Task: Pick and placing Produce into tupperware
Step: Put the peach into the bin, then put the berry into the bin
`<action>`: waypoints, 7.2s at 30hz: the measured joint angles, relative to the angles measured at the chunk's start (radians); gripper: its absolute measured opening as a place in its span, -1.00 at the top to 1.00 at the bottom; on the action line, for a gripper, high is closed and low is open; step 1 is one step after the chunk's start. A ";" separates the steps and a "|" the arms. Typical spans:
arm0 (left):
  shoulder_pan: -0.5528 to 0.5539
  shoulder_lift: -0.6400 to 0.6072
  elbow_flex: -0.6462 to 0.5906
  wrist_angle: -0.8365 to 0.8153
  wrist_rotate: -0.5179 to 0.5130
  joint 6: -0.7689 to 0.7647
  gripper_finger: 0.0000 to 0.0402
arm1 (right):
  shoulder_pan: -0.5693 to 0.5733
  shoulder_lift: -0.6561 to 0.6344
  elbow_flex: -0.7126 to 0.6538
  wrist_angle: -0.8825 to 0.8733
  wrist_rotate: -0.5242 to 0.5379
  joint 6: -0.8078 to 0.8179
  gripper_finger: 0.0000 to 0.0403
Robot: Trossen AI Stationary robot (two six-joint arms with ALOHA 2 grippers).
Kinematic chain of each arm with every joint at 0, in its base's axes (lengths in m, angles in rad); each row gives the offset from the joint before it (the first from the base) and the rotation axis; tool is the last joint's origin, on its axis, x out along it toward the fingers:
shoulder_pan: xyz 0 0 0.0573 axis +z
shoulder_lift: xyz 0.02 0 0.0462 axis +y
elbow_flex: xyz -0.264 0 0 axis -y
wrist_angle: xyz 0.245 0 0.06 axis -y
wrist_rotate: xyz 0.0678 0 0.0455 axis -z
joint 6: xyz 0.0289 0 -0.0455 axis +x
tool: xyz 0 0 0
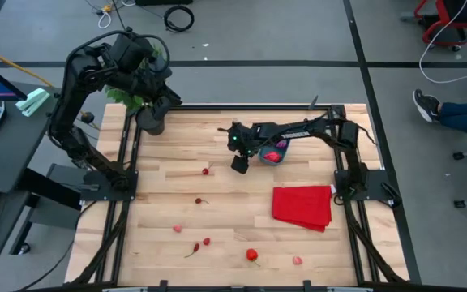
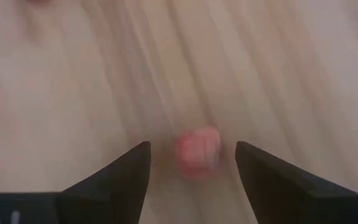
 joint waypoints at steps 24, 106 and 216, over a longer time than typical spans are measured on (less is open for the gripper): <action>0.000 0.000 0.000 0.001 0.000 0.001 0.60 | 0.016 -0.042 0.000 -0.015 0.034 0.165 0.40; -0.001 0.000 0.000 0.001 0.000 0.002 0.58 | 0.041 0.019 0.133 -0.215 0.156 0.184 0.59; -0.622 -0.475 -1.524 1.047 -0.428 -1.008 0.73 | 0.519 -0.790 0.159 -0.571 0.430 0.471 0.11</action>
